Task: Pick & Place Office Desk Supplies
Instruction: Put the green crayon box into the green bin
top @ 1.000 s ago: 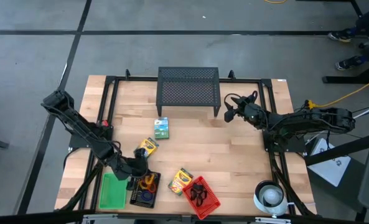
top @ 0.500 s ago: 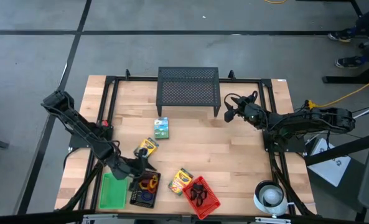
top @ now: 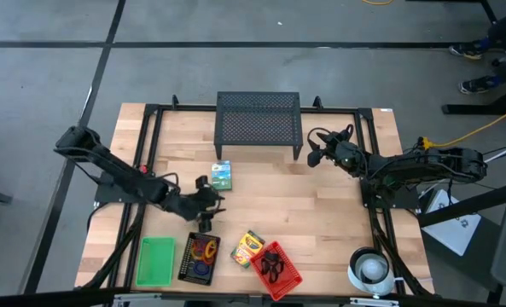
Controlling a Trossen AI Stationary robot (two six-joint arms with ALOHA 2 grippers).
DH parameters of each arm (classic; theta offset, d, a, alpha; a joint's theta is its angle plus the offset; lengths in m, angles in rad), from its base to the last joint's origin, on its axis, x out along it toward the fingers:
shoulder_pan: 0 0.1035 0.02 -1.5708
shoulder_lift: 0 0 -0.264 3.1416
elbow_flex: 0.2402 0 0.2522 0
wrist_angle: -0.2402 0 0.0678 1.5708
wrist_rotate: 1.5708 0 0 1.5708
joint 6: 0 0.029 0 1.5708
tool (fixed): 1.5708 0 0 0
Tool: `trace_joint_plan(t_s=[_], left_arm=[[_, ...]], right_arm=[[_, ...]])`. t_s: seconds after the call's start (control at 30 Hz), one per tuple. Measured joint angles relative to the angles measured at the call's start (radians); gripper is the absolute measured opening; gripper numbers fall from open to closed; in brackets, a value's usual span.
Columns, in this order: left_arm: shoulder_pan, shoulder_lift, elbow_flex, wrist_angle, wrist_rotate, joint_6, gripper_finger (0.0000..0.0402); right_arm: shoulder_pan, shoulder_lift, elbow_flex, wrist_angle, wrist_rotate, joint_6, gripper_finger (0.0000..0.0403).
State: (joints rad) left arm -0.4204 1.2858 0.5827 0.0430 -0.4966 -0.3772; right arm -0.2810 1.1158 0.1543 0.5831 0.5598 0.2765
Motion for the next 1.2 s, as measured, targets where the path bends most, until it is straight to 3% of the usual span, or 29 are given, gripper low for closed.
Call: trace_joint_plan(t_s=[0.1, 0.3, 0.5, 0.7, 1.1, 1.2], left_arm=[[0.035, 0.000, 0.000, -0.019, 0.001, 0.030, 0.0169], [0.118, 0.000, 0.000, -0.018, -0.136, 0.052, 0.0168], [0.250, 0.000, 0.000, -0.018, -0.126, 0.027, 0.0168], [0.338, 0.000, 0.000, -0.081, -0.034, 0.060, 0.0161], [0.379, 0.015, 0.000, -0.155, -0.038, 0.135, 0.0011], [0.401, 0.051, 0.000, -0.155, -0.020, 0.136, 0.0004]], right_arm=[[0.000, 0.000, 0.000, 0.000, 0.003, -0.007, 0.0219], [0.000, 0.000, 0.000, 0.000, 0.034, -0.007, 0.0219], [0.000, 0.000, 0.000, -0.001, 0.023, -0.008, 0.0219], [0.000, 0.000, 0.000, -0.004, 0.023, -0.008, 0.0219], [0.000, 0.000, 0.000, -0.004, 0.023, 0.000, 0.0219], [0.000, 0.000, 0.000, -0.001, 0.023, 0.000, 0.0219]])
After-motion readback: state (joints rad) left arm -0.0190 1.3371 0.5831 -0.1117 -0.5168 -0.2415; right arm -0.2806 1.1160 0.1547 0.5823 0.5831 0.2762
